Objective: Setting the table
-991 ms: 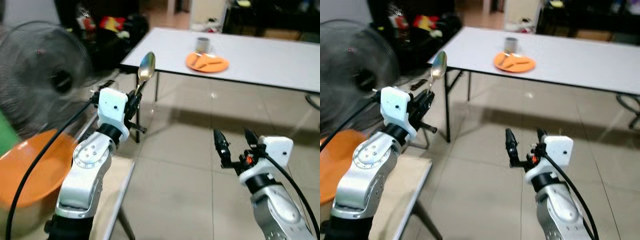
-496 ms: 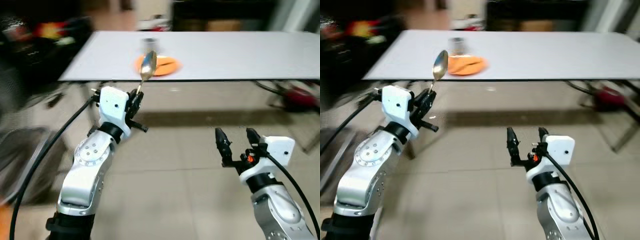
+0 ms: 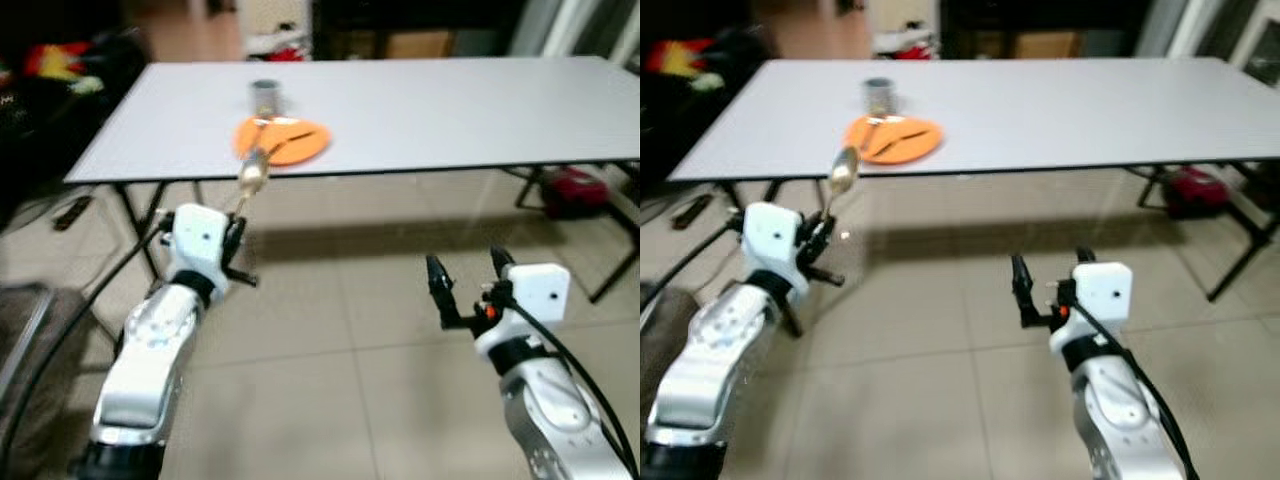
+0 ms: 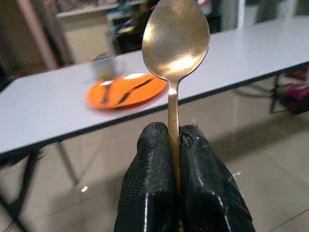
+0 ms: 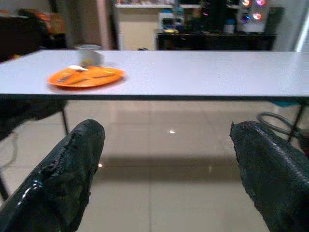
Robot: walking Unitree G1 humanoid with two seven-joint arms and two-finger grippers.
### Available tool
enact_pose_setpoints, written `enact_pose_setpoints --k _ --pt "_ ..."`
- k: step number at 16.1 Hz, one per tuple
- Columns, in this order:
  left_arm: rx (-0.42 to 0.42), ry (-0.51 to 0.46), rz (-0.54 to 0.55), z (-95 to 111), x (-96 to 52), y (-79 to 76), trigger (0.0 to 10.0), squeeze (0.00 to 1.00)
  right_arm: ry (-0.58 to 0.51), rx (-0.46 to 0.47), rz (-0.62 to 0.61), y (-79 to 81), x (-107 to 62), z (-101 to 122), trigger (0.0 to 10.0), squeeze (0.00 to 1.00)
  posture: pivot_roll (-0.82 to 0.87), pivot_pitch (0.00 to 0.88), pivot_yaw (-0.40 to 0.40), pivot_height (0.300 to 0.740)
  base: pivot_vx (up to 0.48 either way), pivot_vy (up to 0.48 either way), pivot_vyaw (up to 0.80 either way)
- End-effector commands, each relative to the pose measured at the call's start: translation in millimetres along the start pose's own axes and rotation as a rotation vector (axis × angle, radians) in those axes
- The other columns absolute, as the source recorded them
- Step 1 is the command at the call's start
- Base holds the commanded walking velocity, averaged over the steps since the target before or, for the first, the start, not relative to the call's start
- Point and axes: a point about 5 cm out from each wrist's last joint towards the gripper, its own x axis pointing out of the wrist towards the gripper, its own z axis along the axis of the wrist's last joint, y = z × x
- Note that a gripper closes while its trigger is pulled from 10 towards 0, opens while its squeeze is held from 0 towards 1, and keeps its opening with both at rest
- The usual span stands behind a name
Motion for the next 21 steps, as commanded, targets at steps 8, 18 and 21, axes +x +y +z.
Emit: enact_pose_setpoints --k 8,18,21 --pt "0.010 -0.027 -0.012 8 2.6 -7.3 10.0 0.00 0.020 0.035 0.018 -1.4 -1.1 -2 10.0 0.00 -0.03 0.000 0.008 0.740 0.355 0.000 0.00" --pt "-0.005 -0.016 -0.033 4 5.1 -18.4 10.0 0.00 0.030 0.033 -0.010 -9.4 -3.1 -2 10.0 0.00 -0.04 0.000 0.008 0.740 0.338 0.000 0.00" --pt "-0.007 -0.015 -0.033 4 5.8 -18.4 10.0 0.00 0.034 0.029 -0.003 -8.0 -3.1 -2 10.0 0.00 -0.04 0.000 0.005 0.740 0.330 0.000 0.00"
